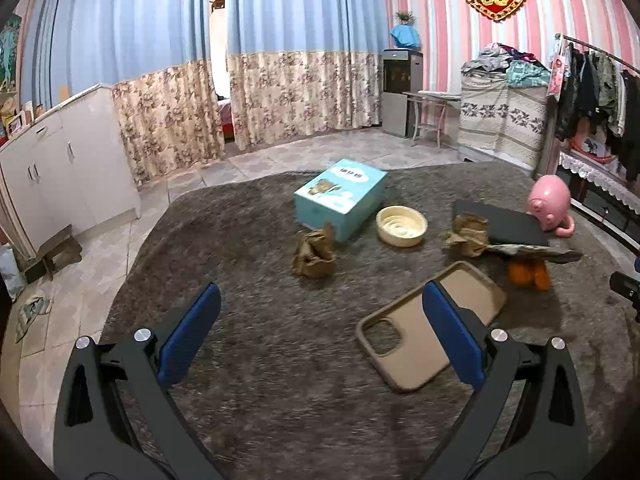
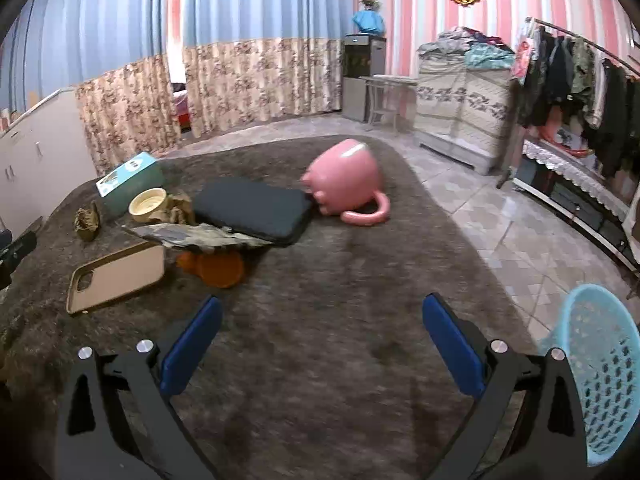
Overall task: Collect trash
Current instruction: 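Move both tools back over the rug toward the grey stick and brown paper, then grasp the grey stick with the right tool while the left tool grasps the crumpled brown paper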
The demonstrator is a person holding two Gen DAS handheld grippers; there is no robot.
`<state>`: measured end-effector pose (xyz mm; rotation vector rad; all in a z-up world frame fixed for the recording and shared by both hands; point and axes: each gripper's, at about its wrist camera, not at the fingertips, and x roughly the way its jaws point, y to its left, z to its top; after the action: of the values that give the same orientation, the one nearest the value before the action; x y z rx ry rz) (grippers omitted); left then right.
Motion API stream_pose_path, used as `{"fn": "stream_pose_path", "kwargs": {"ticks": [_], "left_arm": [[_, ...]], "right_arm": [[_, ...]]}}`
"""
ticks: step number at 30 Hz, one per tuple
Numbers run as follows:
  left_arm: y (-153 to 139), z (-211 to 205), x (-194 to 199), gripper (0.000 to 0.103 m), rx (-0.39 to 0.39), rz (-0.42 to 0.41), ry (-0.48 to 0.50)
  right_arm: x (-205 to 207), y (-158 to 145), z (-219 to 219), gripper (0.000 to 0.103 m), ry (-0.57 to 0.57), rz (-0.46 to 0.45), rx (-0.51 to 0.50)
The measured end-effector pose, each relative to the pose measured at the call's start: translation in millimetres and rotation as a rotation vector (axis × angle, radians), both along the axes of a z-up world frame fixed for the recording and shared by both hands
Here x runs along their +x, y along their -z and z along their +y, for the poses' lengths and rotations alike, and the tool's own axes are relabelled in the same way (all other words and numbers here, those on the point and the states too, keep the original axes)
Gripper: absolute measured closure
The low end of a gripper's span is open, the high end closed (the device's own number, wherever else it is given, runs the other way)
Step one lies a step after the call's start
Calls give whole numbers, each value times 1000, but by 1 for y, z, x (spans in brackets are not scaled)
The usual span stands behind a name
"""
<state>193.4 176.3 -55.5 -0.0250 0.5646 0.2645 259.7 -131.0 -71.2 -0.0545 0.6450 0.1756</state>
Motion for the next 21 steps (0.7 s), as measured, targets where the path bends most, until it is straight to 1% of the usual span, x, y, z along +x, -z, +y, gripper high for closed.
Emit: {"fn": "stream_pose_path", "kwargs": {"ticks": [2, 4, 8, 10, 11, 13, 14, 16, 17, 19, 21], "left_arm": [[2, 6, 0, 5, 7, 3, -12], [4, 12, 1, 5, 12, 9, -23], [10, 26, 5, 5, 12, 24, -43], [12, 34, 10, 5, 5, 33, -48], [13, 37, 12, 5, 0, 38, -48], [16, 42, 23, 5, -7, 49, -46], [17, 44, 29, 5, -12, 53, -42], [22, 47, 45, 6, -29, 77, -29], [24, 47, 51, 6, -35, 83, -20], [28, 45, 66, 6, -31, 92, -2], [32, 45, 79, 6, -27, 104, 10]], "right_arm": [[4, 1, 10, 5, -23, -7, -7], [11, 1, 23, 5, -52, -20, -39], [25, 3, 47, 5, -127, -29, -63], [29, 6, 58, 7, -162, -36, -88], [30, 6, 61, 10, -172, -39, -98], [35, 8, 69, 28, -207, -28, -104], [37, 8, 72, 32, -226, -23, -92], [37, 8, 76, 47, -248, -23, -77], [38, 8, 77, 52, -258, -23, -76], [37, 8, 80, 70, -273, -29, -84], [36, 6, 80, 78, -277, -40, -76]]}}
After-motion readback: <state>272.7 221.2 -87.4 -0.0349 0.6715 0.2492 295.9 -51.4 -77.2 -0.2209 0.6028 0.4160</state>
